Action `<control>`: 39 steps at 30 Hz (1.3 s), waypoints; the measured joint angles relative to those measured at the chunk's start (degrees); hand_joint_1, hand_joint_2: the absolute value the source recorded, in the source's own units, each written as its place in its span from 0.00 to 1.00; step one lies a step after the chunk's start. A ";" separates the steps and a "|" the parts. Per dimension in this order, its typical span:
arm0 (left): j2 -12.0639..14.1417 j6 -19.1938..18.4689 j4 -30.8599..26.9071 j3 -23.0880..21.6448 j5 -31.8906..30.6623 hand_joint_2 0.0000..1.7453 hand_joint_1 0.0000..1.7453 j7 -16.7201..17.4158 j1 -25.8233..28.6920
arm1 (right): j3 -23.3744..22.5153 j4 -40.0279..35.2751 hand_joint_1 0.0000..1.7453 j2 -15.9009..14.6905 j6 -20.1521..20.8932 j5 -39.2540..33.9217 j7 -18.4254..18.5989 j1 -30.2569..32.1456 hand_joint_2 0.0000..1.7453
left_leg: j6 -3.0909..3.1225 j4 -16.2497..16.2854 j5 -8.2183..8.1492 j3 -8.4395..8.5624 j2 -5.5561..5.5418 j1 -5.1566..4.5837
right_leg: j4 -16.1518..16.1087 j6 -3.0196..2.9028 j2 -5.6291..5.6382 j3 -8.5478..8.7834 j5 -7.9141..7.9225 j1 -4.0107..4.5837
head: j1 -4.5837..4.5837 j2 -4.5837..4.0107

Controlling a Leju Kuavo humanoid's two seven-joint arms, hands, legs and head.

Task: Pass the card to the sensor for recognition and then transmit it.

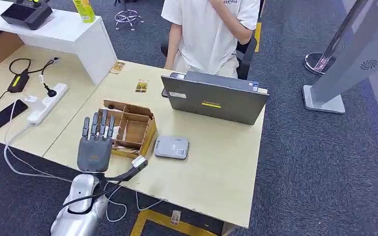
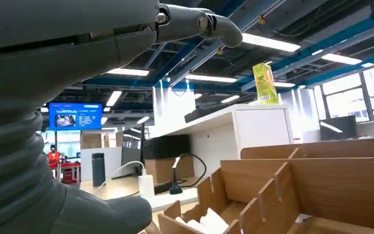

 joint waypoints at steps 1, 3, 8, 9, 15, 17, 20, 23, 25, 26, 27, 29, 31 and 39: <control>-0.15 0.00 0.11 -0.02 0.00 1.00 0.00 0.02 -0.12 | 0.02 0.00 0.00 -0.02 0.00 0.00 0.00 -0.01 0.00 | 0.00 0.00 0.00 0.00 0.00 0.00 | 0.00 0.00 0.00 0.00 0.00 0.00 | 0.00 0.00; -0.33 0.00 0.31 -0.04 0.00 1.00 0.00 0.02 -0.27 | 0.04 0.00 0.00 -0.02 0.00 0.00 0.00 -0.01 0.00 | 0.00 0.00 0.00 0.00 0.00 0.00 | 0.00 0.00 0.01 0.00 0.00 0.00 | 0.00 -0.02; -0.63 0.00 0.57 -0.07 0.00 1.00 0.00 0.02 -0.40 | 0.04 0.04 0.00 -0.04 0.00 0.00 0.00 -0.02 0.00 | 0.00 -0.01 0.00 0.00 0.01 0.00 | 0.00 0.00 0.01 -0.01 0.00 0.00 | 0.00 0.00; -0.72 0.00 0.64 -0.07 0.00 1.00 0.00 0.02 -0.41 | 0.04 0.07 0.00 -0.04 0.00 0.00 0.00 -0.02 0.00 | 0.00 -0.01 0.00 0.00 0.01 0.00 | 0.00 0.00 0.01 -0.01 0.00 0.00 | 0.00 0.00; -0.81 0.00 0.92 -0.09 0.04 1.00 0.00 -0.04 -0.47 | 0.09 0.09 0.00 -0.07 0.00 0.07 0.02 -0.02 0.00 | 0.00 0.00 0.00 0.00 0.01 0.00 | 0.00 0.00 0.02 -0.01 0.00 0.00 | 0.02 -0.02; -0.83 0.00 0.92 -0.13 0.07 1.00 0.00 -0.13 -0.53 | 0.22 0.11 0.00 -0.07 0.00 0.20 0.02 -0.02 0.00 | 0.00 0.00 0.00 0.00 0.01 0.00 | 0.00 0.00 0.02 0.00 0.00 0.00 | 0.00 -0.02; -1.09 0.00 1.27 -0.44 0.00 1.00 0.00 0.04 -0.69 | 0.48 0.13 0.00 -0.07 0.02 0.20 0.02 -0.02 0.00 | 0.00 0.01 0.00 0.00 0.01 0.00 | 0.00 0.00 0.01 0.00 0.00 0.00 | 0.02 -0.02; -1.09 0.00 1.86 -1.53 -0.02 1.00 0.00 2.25 -0.81 | 0.52 0.13 0.00 -0.07 0.02 -0.26 0.02 -0.03 0.00 | 0.00 0.01 0.00 -0.01 0.01 0.00 | 0.00 0.00 0.01 0.00 0.00 0.00 | 0.02 -0.02; -1.07 0.00 2.01 -1.92 -0.02 1.00 0.00 2.81 -0.81 | 0.52 0.15 0.00 -0.07 0.02 -0.33 0.02 -0.02 0.00 | 0.00 0.01 0.00 0.00 0.01 0.00 | 0.00 0.00 0.01 0.01 0.00 0.00 | 0.00 0.00; -1.07 0.00 2.01 -1.92 -0.02 1.00 0.00 2.81 -0.81 | 0.52 0.15 0.00 -0.07 0.02 -0.33 0.02 -0.02 0.00 | 0.00 0.01 0.00 0.00 0.01 0.00 | 0.00 0.00 0.01 0.01 0.00 0.00 | 0.00 0.00; -1.07 0.00 2.01 -1.92 -0.02 1.00 0.00 2.81 -0.81 | 0.52 0.15 0.00 -0.07 0.02 -0.33 0.02 -0.02 0.00 | 0.00 0.01 0.00 0.00 0.01 0.00 | 0.00 0.00 0.01 0.01 0.00 0.00 | 0.00 0.00; -1.07 0.00 2.01 -1.92 -0.02 1.00 0.00 2.81 -0.81 | 0.52 0.15 0.00 -0.07 0.02 -0.33 0.02 -0.02 0.00 | 0.00 0.01 0.00 0.00 0.01 0.00 | 0.00 0.00 0.01 0.01 0.00 0.00 | 0.00 0.00; -1.07 0.00 2.03 -1.99 -0.02 1.00 0.00 2.97 -0.81 | 0.52 0.15 0.00 -0.07 0.02 -0.33 0.02 -0.02 0.00 | 0.00 0.01 0.00 0.00 0.01 0.00 | 0.00 0.00 0.01 0.01 0.00 0.00 | 0.02 -0.02; -1.35 -3.37 9.00 -4.81 2.08 1.00 0.00 2.34 -4.58 | 1.51 0.15 0.00 -0.20 0.35 -0.37 -0.13 -0.17 0.00 | 0.00 0.01 0.00 -0.01 0.01 0.00 | 0.00 0.00 0.02 0.00 0.05 0.00 | 0.00 -0.02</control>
